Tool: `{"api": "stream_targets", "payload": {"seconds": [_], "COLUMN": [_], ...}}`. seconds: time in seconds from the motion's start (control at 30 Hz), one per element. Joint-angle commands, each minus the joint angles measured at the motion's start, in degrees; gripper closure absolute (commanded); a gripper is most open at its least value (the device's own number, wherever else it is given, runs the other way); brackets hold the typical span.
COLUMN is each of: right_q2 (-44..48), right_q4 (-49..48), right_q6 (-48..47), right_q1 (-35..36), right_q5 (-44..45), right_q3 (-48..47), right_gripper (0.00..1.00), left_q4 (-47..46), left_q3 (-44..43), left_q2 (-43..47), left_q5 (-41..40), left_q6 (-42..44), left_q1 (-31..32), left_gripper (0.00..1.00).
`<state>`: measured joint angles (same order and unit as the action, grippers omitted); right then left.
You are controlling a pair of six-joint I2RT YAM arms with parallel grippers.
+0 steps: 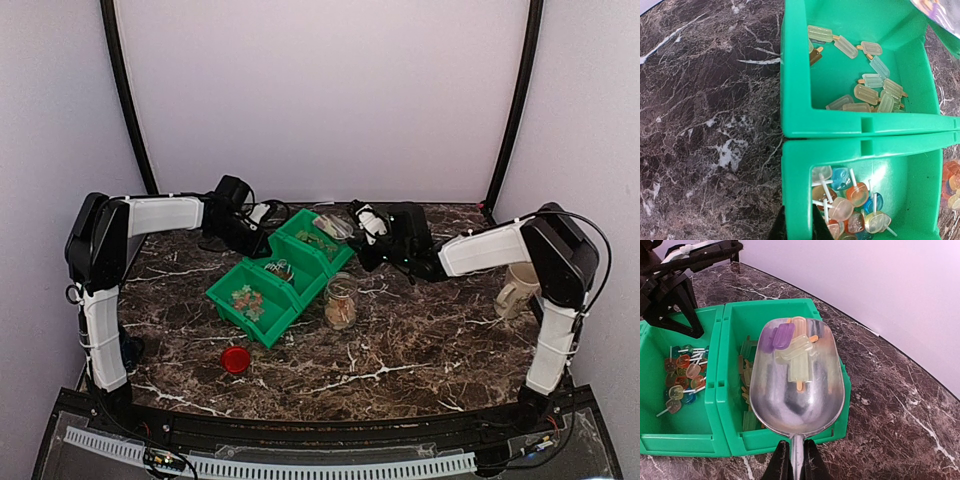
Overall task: Pack the candies
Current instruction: Scoop the fake candies from the storage box, then place the fake candies in the packing bottle.
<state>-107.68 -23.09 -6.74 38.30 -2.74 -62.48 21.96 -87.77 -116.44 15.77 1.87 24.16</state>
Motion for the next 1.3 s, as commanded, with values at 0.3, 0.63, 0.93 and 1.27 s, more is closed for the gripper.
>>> {"api": "stream_targets", "payload": {"seconds": [0.3, 0.63, 0.93, 1.27], "right_q2": [14.37, 26.1, 35.23, 36.74], "right_q4": [4.25, 33.05, 42.42, 51.75], "right_q6": [-1.37, -7.21, -5.06, -4.02], "right_q1": [0.3, 6.8, 11.28, 15.14], "right_q5": [1.09, 7.64, 11.62, 13.18], "right_q3": [5.48, 2.67, 4.21, 3.26], "right_gripper": [1.0, 1.0, 1.0, 1.0], "left_q4": [-0.66, -0.55, -0.39, -0.44], "left_q3": [-2.85, -2.76, -2.68, -2.94], "left_q2": [6.04, 6.41, 6.27, 5.79], "left_q5": [-0.06, -0.6, -0.57, -0.36], "left_q6": [-4.24, -4.96, -4.92, -5.41], "left_q1": [-0.45, -0.8, -1.13, -1.28], "left_gripper": [1.0, 1.0, 1.0, 1.0]}}
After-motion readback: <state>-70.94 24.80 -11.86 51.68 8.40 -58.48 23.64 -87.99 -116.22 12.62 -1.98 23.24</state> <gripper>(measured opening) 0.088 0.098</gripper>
